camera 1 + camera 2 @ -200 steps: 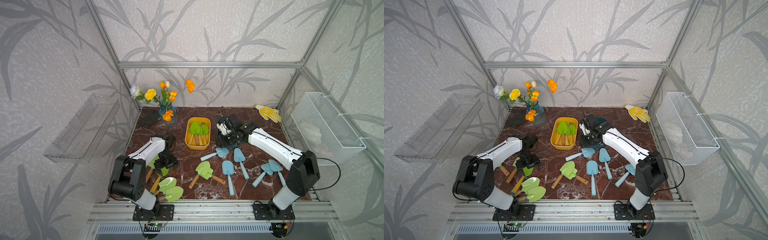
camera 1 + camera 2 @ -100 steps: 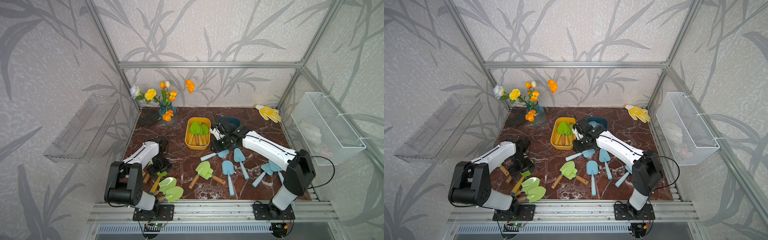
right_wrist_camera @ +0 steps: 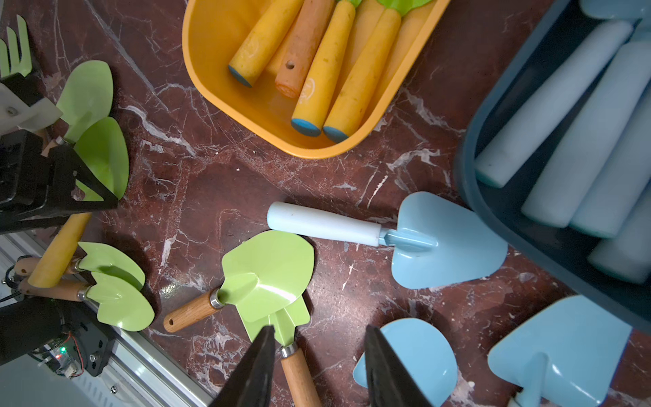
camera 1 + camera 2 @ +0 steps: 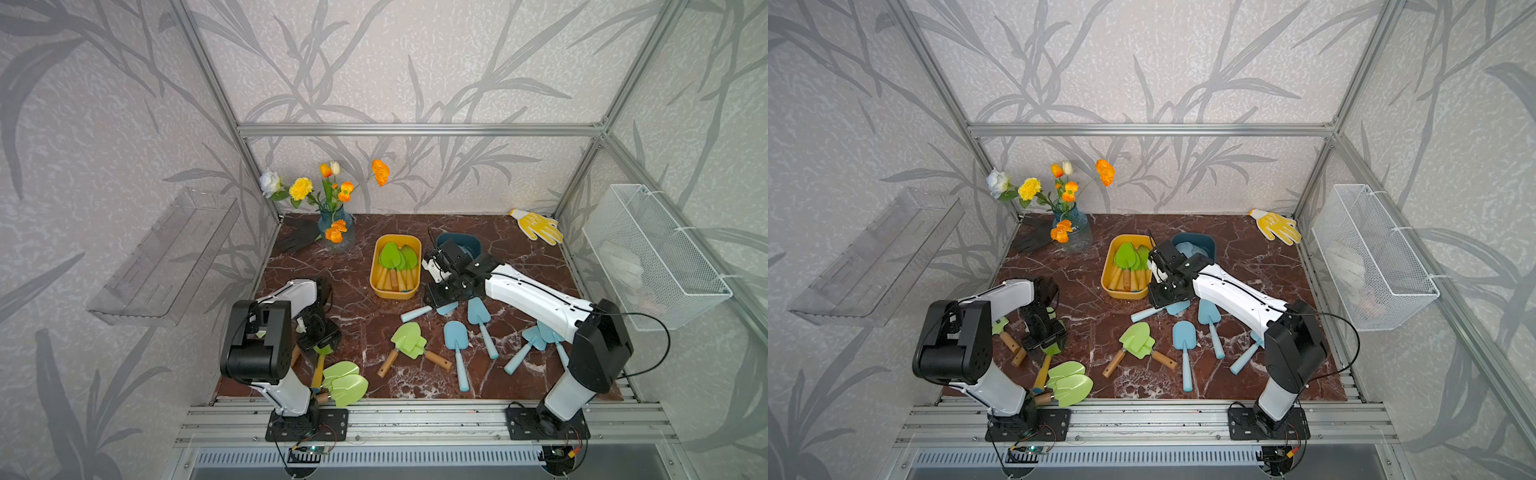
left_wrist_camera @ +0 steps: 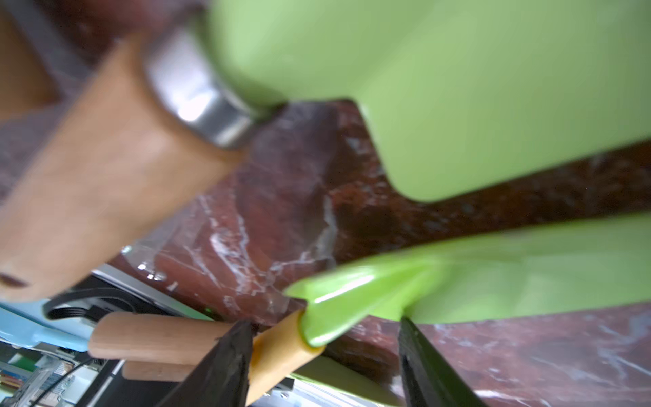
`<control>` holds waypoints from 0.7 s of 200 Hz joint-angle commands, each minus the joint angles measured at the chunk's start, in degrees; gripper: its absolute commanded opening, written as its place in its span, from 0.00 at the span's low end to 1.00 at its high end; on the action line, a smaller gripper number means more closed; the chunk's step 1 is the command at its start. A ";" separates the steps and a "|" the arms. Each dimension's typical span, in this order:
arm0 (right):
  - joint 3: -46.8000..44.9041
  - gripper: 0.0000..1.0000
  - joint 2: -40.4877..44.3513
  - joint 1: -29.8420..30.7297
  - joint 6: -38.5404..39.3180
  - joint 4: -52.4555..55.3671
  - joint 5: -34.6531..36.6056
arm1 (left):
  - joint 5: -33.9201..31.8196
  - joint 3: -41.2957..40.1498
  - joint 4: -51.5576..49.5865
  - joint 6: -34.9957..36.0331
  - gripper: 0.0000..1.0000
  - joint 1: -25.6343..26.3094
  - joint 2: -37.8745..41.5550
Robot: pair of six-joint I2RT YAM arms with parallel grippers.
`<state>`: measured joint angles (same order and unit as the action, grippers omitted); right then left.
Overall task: Sort the small shovels by color and place them into the storage box
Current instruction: Pick up the shovel from the center of the board.
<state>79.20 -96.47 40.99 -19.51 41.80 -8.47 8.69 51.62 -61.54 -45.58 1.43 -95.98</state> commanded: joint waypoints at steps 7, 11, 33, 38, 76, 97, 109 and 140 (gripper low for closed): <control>-0.62 0.44 1.99 0.23 -0.31 0.78 2.47 | 2.03 0.71 7.87 -1.32 0.62 2.47 -5.32; -0.61 0.44 1.98 0.23 -0.35 0.87 2.72 | 2.18 1.14 7.99 -1.33 0.62 2.79 -5.72; -0.23 0.44 1.90 0.24 -0.53 1.05 3.35 | 1.81 3.21 8.77 -1.26 0.58 3.64 -7.90; -0.19 0.44 1.90 0.23 -0.63 1.02 3.46 | 1.64 3.67 8.86 -1.19 0.54 3.68 -8.48; 1.13 0.43 1.29 0.14 -0.79 2.22 3.68 | 0.49 7.08 8.66 0.66 0.31 3.68 -11.91; 1.47 0.43 1.20 0.18 -0.89 2.39 3.72 | -0.03 8.35 8.14 1.28 0.29 3.69 -12.34; 1.74 0.43 0.97 0.19 -0.96 2.58 3.70 | -0.16 8.84 8.00 1.48 0.29 3.77 -12.19; 2.32 0.43 0.72 0.19 -1.08 2.79 3.83 | -1.30 10.37 8.10 1.97 0.28 4.11 -12.32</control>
<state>79.70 -96.38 40.99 -19.94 42.94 -5.48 13.04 60.69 -64.51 -44.03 5.28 -105.89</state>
